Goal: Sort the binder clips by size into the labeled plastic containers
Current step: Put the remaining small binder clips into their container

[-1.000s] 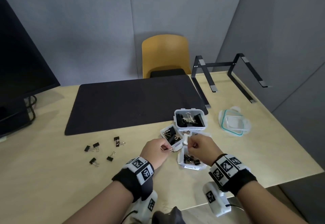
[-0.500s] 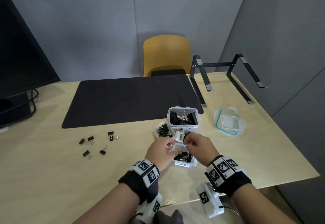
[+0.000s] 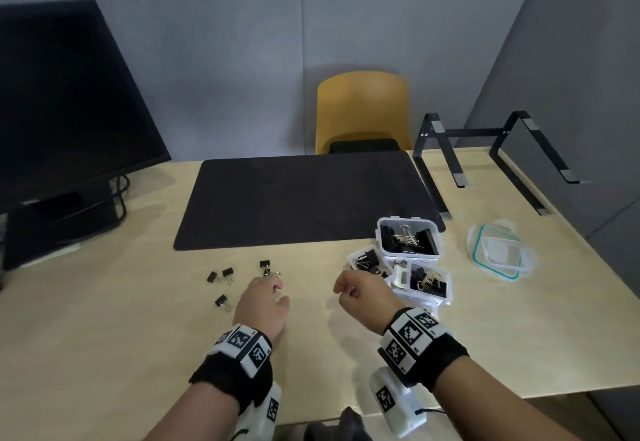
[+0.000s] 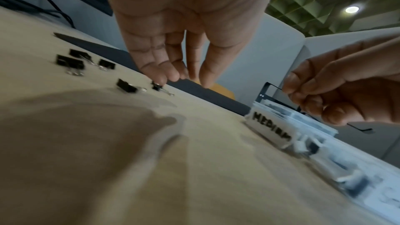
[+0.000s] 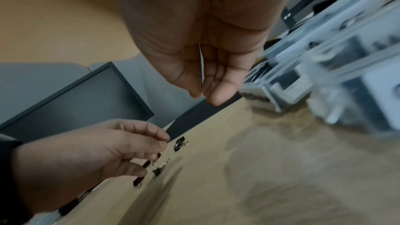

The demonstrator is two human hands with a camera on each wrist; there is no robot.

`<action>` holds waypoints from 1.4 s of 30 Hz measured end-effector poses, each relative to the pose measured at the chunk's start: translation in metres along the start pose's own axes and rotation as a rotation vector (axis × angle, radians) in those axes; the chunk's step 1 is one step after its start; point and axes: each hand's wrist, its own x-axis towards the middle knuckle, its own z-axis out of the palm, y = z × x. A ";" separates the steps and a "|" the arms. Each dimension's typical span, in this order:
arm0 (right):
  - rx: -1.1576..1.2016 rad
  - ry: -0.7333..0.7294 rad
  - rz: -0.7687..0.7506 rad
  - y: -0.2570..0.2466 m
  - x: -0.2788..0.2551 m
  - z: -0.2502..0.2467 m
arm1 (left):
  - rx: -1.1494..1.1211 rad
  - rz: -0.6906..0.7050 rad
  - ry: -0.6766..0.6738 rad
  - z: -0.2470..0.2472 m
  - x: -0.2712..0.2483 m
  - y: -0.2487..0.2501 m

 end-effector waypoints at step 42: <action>-0.237 0.066 0.112 -0.036 0.056 0.066 | -0.059 0.080 -0.127 -0.024 0.041 -0.031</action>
